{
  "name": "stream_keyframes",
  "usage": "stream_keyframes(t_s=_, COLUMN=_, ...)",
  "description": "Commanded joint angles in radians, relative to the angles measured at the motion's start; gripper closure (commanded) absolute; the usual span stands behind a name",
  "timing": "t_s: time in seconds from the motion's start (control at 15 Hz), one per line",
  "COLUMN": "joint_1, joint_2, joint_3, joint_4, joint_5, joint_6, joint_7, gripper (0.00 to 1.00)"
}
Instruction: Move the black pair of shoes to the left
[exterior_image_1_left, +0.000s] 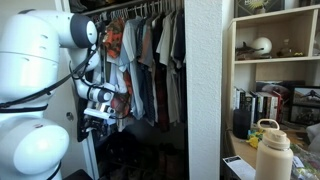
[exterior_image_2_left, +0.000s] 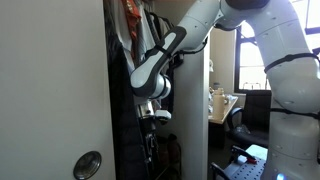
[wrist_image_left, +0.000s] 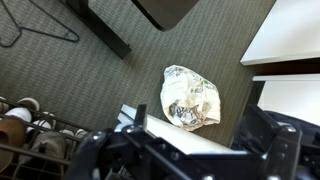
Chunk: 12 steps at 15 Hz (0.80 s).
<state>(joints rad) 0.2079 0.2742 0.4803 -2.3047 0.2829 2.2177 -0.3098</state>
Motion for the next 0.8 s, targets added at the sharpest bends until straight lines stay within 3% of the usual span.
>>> stream_keyframes(t_s=0.0, joint_1=0.031, joint_2=-0.219, joint_3=-0.036, joint_4=-0.138, joint_5=0.012, joint_6=0.000, joint_7=0.073, gripper=0.00)
stream_keyframes(t_s=0.27, joint_1=0.062, joint_2=-0.412, joint_3=-0.073, joint_4=-0.236, joint_5=0.004, joint_6=-0.027, joint_7=0.156, gripper=0.00)
stream_keyframes(t_s=0.73, joint_1=0.080, joint_2=-0.742, joint_3=-0.126, joint_4=-0.327, joint_5=-0.153, joint_6=-0.088, joint_7=0.379, gripper=0.00)
